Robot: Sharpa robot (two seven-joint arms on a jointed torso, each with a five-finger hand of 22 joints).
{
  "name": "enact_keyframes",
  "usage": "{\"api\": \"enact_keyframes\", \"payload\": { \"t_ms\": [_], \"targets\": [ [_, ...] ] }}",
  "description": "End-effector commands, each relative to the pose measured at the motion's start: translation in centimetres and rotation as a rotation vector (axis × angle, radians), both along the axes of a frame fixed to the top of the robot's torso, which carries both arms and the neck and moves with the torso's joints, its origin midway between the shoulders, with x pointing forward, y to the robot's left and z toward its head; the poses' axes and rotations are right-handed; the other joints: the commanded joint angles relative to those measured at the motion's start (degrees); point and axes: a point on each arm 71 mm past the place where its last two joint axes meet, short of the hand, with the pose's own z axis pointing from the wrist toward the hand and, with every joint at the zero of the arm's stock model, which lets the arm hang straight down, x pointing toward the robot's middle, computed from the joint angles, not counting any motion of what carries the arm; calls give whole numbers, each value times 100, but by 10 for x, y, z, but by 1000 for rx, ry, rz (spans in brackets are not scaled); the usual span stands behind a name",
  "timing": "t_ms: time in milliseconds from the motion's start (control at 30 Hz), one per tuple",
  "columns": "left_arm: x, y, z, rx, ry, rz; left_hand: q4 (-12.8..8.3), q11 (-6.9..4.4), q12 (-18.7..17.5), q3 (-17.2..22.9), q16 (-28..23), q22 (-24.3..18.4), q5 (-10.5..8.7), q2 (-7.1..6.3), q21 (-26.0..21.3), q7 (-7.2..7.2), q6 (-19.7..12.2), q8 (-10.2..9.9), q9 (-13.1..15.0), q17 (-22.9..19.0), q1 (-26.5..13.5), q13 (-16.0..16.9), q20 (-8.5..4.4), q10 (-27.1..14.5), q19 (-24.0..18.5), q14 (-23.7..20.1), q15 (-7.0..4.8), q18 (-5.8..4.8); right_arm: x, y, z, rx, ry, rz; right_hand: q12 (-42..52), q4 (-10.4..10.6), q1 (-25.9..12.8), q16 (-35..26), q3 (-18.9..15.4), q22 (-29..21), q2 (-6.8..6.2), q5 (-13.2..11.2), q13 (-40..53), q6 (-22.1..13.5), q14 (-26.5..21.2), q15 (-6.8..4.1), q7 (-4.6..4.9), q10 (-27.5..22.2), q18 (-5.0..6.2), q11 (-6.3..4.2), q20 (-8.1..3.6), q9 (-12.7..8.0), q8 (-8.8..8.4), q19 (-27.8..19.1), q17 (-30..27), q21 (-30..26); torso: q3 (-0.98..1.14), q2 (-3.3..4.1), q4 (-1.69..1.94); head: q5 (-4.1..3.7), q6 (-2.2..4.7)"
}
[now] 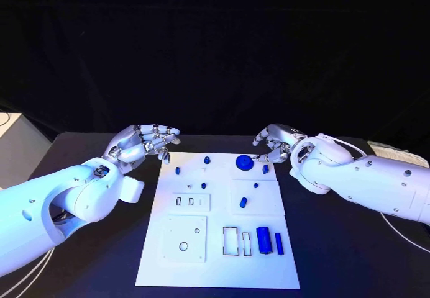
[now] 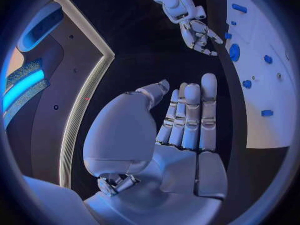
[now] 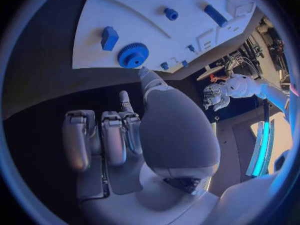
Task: Assemble the parts on the task board
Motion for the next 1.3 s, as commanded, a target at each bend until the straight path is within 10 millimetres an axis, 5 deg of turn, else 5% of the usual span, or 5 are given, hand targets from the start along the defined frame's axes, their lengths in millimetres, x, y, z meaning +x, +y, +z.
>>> {"api": "enact_keyframes", "payload": {
  "t_ms": [33,467,867,1300],
  "targets": [
    [-1,-3,1,-7,-7,-22,-13,-15,28,11,14,9,-4,2,23,8,-45,19,9,5,-2,9,10,-40,-44,-10,6,43,3,1,-6,-16,79,-34,19,83,69,26,-62,1110,-10,-56,1505,-75,585,57,15,597,-113,69,63,3,37,439,1443,57,-9,4,2,5,-14],
    [-1,-3,1,-6,-5,-23,-18,-16,34,16,19,12,-4,3,29,7,-49,23,10,6,6,11,11,-45,-48,-8,6,43,9,19,-14,-20,102,-49,19,190,132,36,-120,1224,36,39,1505,-135,591,79,38,597,-139,92,88,0,38,481,1472,145,-20,19,38,8,-60],
    [-1,-2,1,-4,-6,-22,-18,-16,34,16,19,12,-4,3,29,7,-49,23,10,6,6,11,11,-45,-48,-8,6,43,8,27,-21,-24,124,-34,19,195,174,43,-82,1277,102,37,1505,-42,597,77,20,597,-152,81,94,26,110,501,1496,186,-11,18,7,54,-102],
    [-1,-2,1,-2,-6,-22,-18,-16,34,16,19,12,-4,3,29,7,-49,23,10,6,6,11,11,-45,-48,-8,6,43,9,29,-26,-39,140,-31,19,188,202,46,-46,1312,132,51,1505,7,599,70,7,597,-160,70,90,39,146,515,1504,212,-13,18,22,58,-121]
  ]
}}
